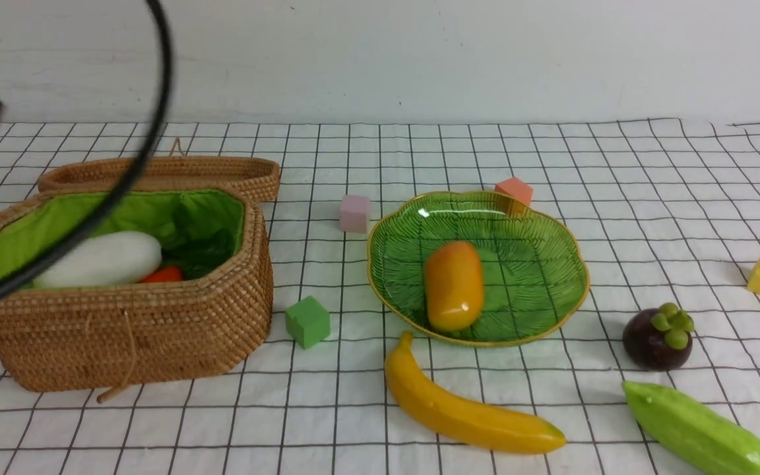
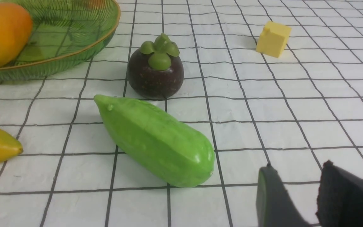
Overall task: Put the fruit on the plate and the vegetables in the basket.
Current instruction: Take a chayote with your right arm and place it on the basket on the left.
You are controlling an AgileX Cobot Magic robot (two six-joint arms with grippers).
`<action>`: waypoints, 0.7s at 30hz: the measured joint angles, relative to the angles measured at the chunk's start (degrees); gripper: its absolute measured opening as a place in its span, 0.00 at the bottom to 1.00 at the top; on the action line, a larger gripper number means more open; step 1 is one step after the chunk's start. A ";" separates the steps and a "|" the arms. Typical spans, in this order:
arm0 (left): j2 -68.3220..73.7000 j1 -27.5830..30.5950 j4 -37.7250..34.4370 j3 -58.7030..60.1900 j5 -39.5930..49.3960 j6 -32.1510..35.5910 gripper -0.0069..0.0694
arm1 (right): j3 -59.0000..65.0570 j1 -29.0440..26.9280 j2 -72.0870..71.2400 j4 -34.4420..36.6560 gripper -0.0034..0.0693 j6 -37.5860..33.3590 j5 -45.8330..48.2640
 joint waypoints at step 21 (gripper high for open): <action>-54.90 -2.45 -0.58 52.85 -22.10 -24.98 0.07 | 0.00 0.00 0.00 0.00 0.38 0.00 0.00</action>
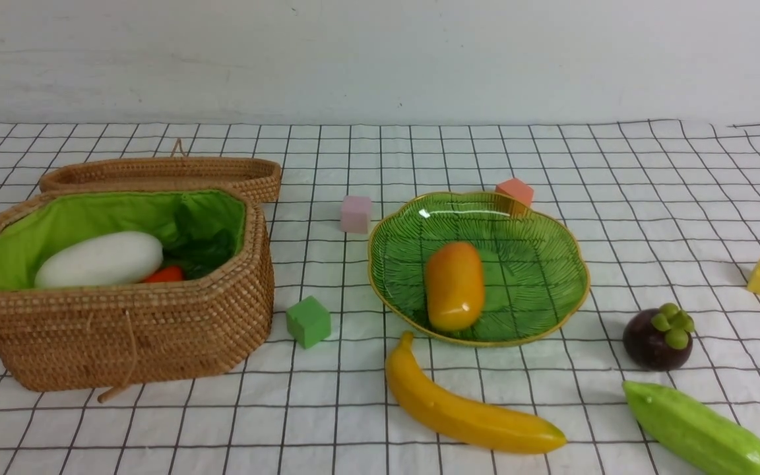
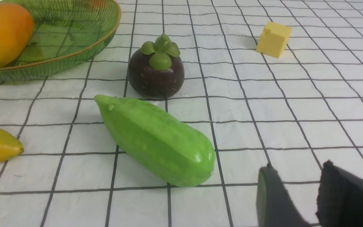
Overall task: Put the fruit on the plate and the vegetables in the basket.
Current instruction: Take a chayote with your right arm and place it on the basket on the left.
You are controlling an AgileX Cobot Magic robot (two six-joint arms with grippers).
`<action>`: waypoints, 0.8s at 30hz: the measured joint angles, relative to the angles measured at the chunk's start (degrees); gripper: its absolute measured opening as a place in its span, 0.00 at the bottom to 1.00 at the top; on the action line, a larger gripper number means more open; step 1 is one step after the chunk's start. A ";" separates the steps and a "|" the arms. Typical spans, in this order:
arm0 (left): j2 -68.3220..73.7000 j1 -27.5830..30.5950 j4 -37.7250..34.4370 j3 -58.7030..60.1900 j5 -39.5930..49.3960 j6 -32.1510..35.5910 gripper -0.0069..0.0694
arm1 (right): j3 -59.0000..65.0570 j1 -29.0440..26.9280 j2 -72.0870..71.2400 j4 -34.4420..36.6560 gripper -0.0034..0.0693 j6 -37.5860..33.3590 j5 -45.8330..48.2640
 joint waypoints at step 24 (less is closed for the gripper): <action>-0.16 0.00 8.61 14.59 -9.06 0.12 0.07 | 0.00 0.00 0.00 0.00 0.38 0.00 0.00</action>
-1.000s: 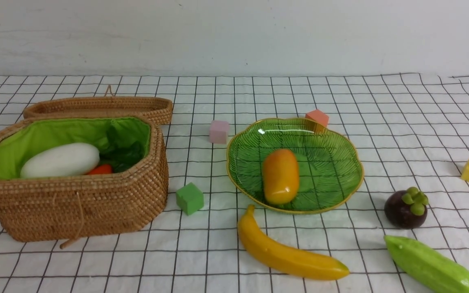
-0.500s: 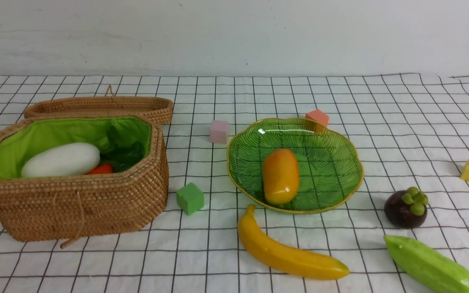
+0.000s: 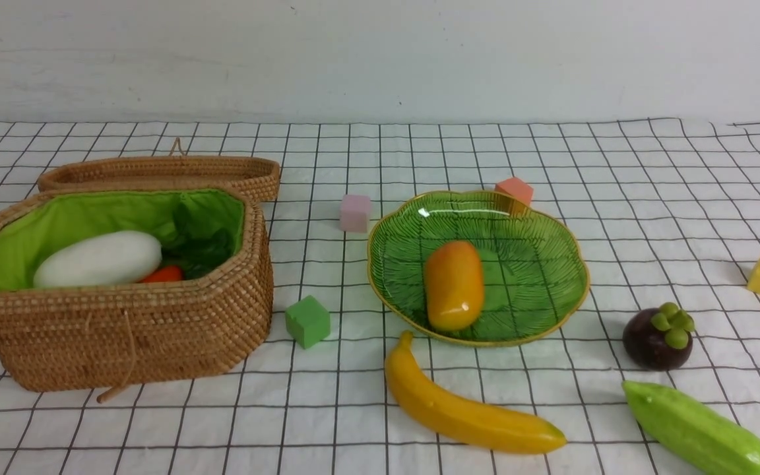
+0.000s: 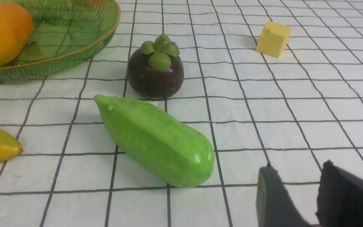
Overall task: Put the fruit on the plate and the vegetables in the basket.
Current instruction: Take a chayote with your right arm and place it on the basket on the left.
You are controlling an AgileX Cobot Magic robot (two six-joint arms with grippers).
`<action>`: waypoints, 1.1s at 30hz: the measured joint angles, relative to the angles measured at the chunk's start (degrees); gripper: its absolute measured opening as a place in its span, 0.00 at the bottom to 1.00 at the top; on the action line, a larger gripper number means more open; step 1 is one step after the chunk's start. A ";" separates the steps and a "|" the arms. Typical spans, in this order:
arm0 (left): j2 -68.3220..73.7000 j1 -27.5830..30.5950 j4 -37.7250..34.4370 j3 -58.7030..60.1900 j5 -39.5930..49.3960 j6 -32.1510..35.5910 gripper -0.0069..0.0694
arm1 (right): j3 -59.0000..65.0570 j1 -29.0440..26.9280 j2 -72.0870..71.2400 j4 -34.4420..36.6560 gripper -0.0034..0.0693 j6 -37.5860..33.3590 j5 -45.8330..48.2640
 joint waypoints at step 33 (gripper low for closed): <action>0.00 0.00 0.68 11.94 -10.13 0.00 0.10 | 0.05 0.00 0.00 -4.25 0.38 0.00 -0.34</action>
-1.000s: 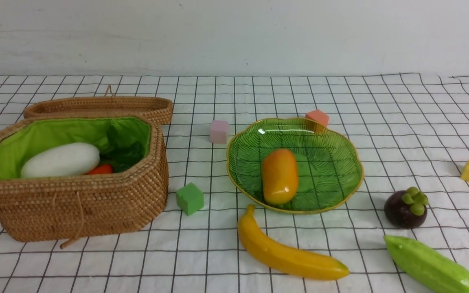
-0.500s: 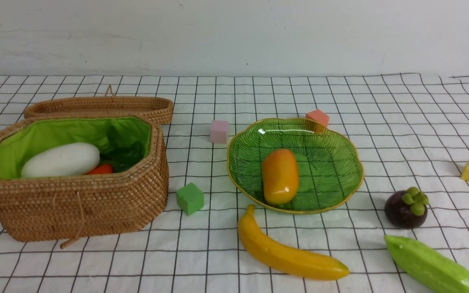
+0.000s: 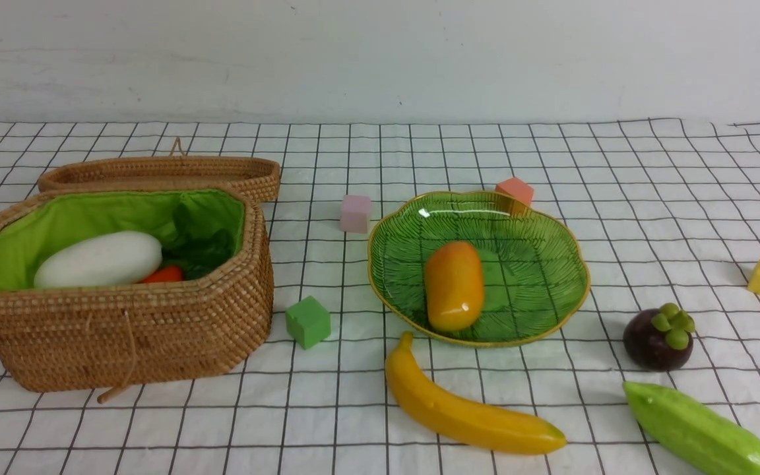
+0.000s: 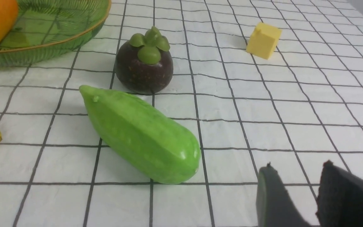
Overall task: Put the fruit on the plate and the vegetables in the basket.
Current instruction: Take a chayote with your right arm and place it on the basket on the left.
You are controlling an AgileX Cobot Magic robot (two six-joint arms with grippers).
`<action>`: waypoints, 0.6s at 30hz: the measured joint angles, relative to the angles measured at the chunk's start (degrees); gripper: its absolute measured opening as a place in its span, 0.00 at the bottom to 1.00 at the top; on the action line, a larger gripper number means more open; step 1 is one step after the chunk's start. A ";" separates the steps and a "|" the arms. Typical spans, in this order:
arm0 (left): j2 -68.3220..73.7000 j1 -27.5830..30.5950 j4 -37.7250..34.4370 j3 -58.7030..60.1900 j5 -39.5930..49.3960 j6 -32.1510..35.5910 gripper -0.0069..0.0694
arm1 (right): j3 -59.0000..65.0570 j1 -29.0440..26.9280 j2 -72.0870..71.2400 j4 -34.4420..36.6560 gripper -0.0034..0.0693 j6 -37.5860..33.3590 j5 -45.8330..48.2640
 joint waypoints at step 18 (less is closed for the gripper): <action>0.00 0.00 0.00 0.00 -0.05 0.00 0.12 | 0.66 0.00 0.00 -0.16 0.38 2.75 -36.33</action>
